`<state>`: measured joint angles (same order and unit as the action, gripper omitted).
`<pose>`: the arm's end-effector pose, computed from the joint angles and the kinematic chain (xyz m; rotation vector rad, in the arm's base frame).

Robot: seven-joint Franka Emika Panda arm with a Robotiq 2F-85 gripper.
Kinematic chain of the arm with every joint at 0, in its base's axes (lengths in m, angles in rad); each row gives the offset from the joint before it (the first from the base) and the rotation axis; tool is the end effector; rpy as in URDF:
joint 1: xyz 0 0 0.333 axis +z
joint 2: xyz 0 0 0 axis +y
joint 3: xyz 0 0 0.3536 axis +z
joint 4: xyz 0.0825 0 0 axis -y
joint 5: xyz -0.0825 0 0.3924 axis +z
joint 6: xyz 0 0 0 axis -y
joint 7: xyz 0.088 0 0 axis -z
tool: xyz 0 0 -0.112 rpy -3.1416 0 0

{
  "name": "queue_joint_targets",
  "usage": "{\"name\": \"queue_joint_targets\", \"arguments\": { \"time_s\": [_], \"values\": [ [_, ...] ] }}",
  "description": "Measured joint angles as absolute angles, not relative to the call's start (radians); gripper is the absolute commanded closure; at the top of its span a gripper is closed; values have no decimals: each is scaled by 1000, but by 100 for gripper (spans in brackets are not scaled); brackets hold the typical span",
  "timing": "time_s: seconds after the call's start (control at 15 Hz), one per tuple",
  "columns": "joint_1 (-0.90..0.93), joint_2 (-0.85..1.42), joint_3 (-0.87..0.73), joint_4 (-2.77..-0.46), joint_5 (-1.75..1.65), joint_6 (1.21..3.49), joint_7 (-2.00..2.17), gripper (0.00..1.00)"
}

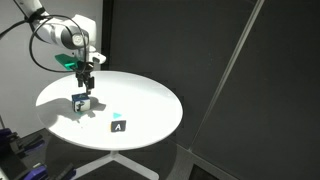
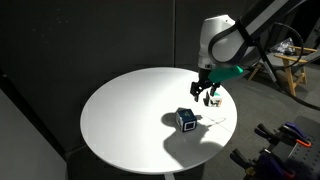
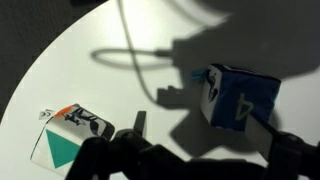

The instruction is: Move the block to the left forward

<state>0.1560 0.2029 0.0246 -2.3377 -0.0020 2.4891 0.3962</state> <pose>0.5156 0.0942 0.2694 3.1116 -0.3348 -0.0789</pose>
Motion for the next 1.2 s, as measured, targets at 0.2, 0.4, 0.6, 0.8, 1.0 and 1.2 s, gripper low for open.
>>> {"name": "queue_joint_targets", "arguments": {
  "time_s": [0.2,0.4,0.6,0.8,1.0,1.2],
  "values": [
    [128,166,24,-2344,-2,2470,325,0],
    [110,119,24,-2357,-2,2450,269,0],
    [102,63,24,-2375,-2,2418,231,0],
    [101,10,24,-2395,-2,2383,218,0],
    [99,-38,25,-2409,-2,2334,220,0],
    [94,-76,25,-2415,-2,2284,220,0]
  ]
}}
